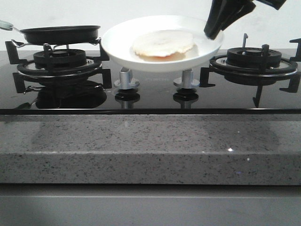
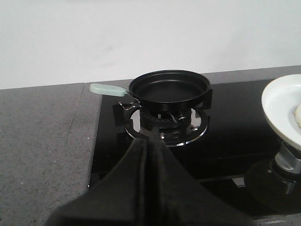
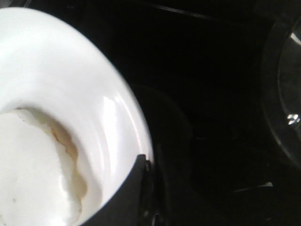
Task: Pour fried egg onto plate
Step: 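Lower the plate with the egg back between the burners with the right gripper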
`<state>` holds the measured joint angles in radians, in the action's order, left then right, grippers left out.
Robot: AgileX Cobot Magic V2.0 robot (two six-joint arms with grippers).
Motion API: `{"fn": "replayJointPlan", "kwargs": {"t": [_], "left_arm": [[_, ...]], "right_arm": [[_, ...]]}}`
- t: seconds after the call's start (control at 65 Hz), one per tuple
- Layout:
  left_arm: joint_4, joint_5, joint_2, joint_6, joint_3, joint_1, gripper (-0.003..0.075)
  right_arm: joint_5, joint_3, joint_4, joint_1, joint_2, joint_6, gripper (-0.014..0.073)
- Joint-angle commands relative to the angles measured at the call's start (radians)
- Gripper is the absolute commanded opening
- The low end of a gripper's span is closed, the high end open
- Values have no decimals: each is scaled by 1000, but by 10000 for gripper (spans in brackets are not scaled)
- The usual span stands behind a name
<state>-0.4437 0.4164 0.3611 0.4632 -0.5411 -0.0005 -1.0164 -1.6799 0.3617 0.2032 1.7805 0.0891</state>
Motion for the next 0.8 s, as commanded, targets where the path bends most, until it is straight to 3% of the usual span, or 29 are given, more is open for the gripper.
{"fn": "replayJointPlan", "kwargs": {"t": [0.0,0.277,0.784], "left_arm": [[-19,-78,7,-8,-28,-8,-19],[-19,-78,7,-8,-28,-8,-19],[-19,-78,7,-8,-28,-8,-19]], "right_arm": [[8,-126,46,-25,15,-22,-40],[-16,-328,62,-58,174,-66,-40],[-35,-339,61,-61,273,-66,-35]]}}
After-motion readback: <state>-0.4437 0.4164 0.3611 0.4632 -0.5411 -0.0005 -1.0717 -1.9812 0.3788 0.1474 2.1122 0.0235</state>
